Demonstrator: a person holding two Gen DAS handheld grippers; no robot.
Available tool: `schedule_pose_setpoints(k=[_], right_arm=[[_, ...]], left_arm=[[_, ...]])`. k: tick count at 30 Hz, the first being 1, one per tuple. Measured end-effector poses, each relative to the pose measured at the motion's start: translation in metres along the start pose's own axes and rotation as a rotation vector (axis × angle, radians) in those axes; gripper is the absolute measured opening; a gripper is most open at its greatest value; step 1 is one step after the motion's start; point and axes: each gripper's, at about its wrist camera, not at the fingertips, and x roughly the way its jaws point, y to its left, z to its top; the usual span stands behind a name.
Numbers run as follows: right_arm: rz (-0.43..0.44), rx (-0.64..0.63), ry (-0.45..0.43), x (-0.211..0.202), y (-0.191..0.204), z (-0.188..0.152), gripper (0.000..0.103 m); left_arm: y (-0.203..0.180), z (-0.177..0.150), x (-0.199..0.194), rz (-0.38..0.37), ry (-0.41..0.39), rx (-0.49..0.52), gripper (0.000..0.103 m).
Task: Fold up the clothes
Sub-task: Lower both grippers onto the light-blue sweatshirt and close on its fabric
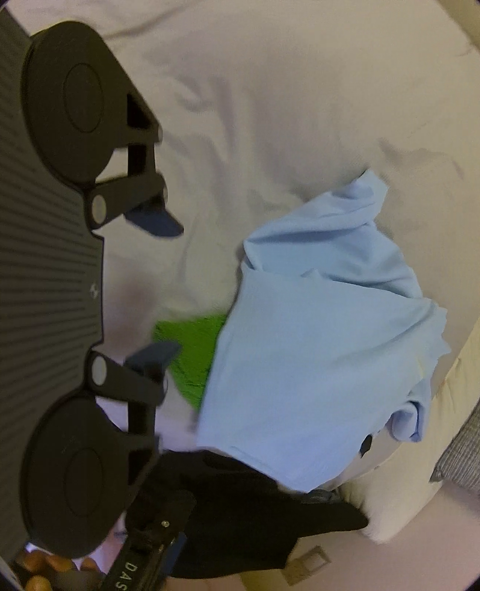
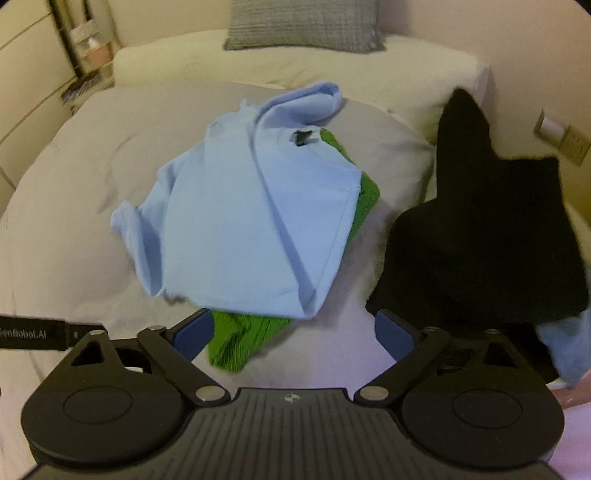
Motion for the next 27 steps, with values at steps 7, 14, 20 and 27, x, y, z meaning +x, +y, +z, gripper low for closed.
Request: schedule_pose_setpoints(k=[7, 14, 20, 27], right_arm=[[0.061, 0.123, 0.059, 0.055, -0.03, 0.017, 0.043], [0.052, 0.239, 0.024, 0.087, -0.05, 0.029, 0.066], [0.039, 0.301, -0.054, 0.107, -0.058, 0.043, 0.068], [0.07, 0.361, -0.082, 0.129, -0.066, 0.05, 0.058]], left_arm=[[0.015, 0.033, 0.061, 0.037, 0.026, 0.004, 0.028], [0.063, 0.073, 0.098, 0.068, -0.011, -0.171, 0.061], [0.082, 0.112, 0.126, 0.079, -0.062, -0.245, 0.078], [0.09, 0.133, 0.162, 0.061, -0.014, -0.281, 0.026]])
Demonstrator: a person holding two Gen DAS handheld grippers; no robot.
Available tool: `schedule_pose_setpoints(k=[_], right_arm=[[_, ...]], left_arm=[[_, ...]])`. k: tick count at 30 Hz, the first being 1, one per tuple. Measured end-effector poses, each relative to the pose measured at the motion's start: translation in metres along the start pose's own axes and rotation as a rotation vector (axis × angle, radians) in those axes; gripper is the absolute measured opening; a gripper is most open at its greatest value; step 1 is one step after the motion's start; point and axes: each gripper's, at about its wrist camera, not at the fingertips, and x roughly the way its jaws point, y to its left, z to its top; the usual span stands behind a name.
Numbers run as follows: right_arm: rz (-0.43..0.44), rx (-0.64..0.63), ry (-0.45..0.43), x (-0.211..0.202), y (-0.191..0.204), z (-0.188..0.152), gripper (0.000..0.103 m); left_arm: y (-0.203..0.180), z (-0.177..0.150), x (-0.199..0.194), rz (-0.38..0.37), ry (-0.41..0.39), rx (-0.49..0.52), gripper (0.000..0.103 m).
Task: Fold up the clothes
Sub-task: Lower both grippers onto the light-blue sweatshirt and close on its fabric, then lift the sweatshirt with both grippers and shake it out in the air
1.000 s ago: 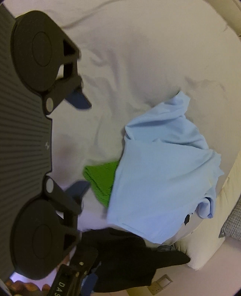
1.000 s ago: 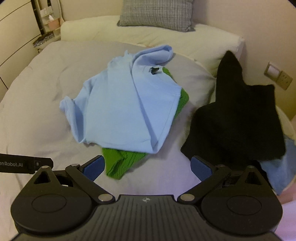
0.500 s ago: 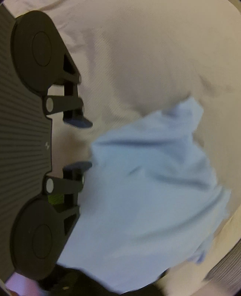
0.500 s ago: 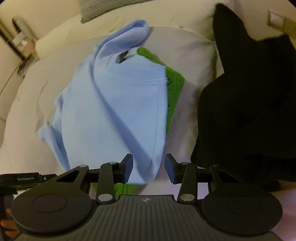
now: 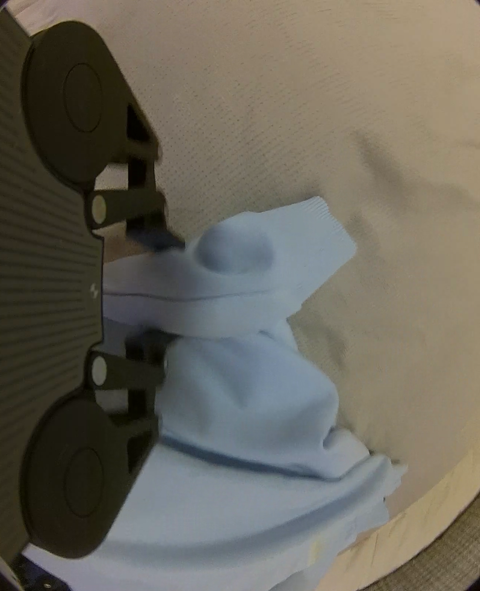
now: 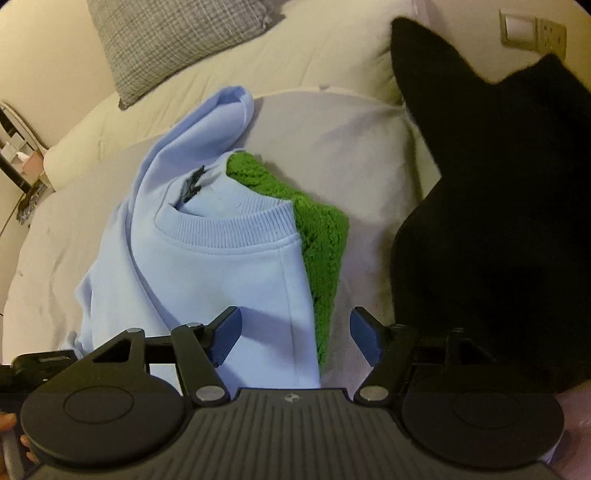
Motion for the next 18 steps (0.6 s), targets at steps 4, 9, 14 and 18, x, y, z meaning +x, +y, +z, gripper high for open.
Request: schedule_pose_setpoints(k=[4, 9, 14, 18], right_arm=[[0.008, -0.044, 0.03, -0.003, 0.009, -0.001, 0.009], [0.125, -0.073, -0.011, -0.034, 0.023, 0.002, 0.004], [0.253, -0.092, -0.109, -0.079, 0.049, 0.016, 0.003], [0.365, -0.139, -0.215, -0.12, 0.083, 0.027, 0.003]], left_arm=[[0.003, -0.004, -0.005, -0.007, -0.007, 0.007, 0.005], [0.013, -0.009, -0.034, -0.037, -0.05, -0.011, 0.003], [0.027, -0.017, -0.092, -0.08, -0.133, -0.046, 0.002], [0.037, -0.029, -0.148, -0.139, -0.217, -0.076, 0.002]])
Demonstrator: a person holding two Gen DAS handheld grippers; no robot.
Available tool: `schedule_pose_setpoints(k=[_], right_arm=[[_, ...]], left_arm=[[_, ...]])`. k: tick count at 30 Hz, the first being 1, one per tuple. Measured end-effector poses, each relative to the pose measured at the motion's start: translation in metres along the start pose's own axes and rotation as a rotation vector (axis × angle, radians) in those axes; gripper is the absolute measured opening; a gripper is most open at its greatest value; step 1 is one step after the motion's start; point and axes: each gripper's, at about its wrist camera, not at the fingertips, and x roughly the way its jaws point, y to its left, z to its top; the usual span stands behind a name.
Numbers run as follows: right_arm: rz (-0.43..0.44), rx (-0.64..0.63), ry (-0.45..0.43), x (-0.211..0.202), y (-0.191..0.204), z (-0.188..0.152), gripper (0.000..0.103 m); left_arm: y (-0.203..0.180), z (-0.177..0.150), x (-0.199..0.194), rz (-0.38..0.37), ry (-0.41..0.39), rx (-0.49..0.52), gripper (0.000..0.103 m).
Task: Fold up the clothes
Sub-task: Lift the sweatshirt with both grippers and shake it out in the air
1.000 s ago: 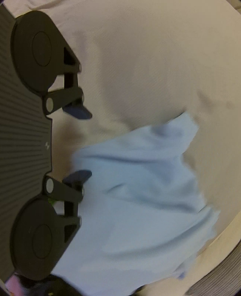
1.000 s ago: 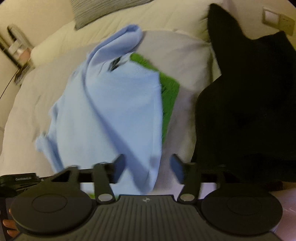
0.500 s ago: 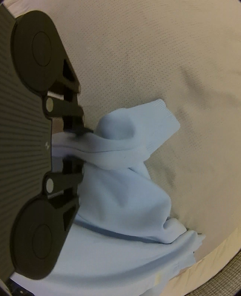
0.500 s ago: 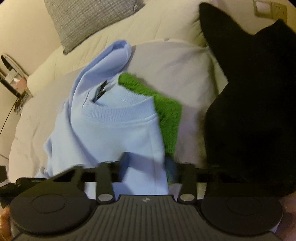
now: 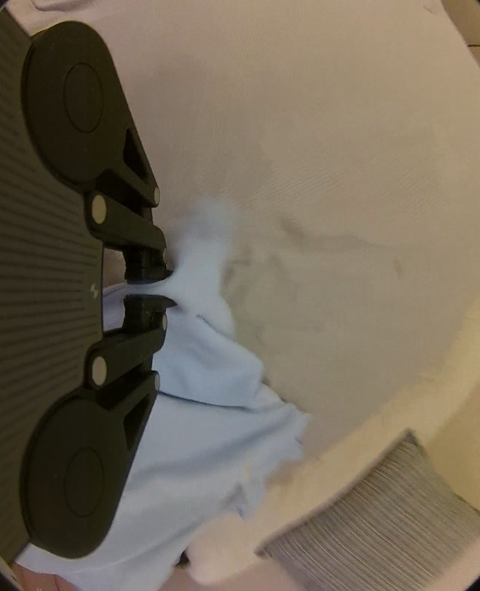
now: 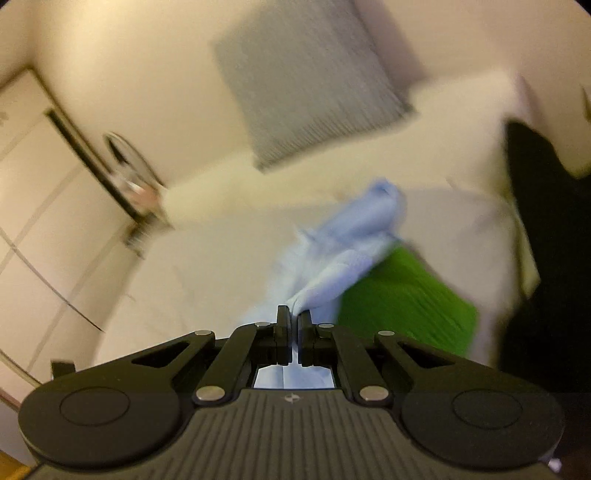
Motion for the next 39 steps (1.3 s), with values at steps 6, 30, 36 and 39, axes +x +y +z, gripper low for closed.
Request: schedule_pose_setpoints(k=[6, 30, 36, 39], right_arm=[[0.153, -0.09, -0.153, -0.033, 0.066, 0.032, 0.003], [1.006, -0.17, 0.184, -0.127, 0.491, -0.121, 0.003], [1.176, -0.194, 0.34, -0.137, 0.598, -0.192, 0.003], [1.196, -0.226, 0.428, -0.132, 0.615, -0.212, 0.004]], left_arm=[[0.006, 0.002, -0.099, -0.071, -0.205, -0.009, 0.002], [0.281, -0.306, -0.721, 0.624, -0.963, -0.426, 0.002], [0.268, -0.392, -0.8, 0.742, -1.026, -0.46, 0.002], [0.246, -0.418, -0.779, 0.682, -0.979, -0.482, 0.003]])
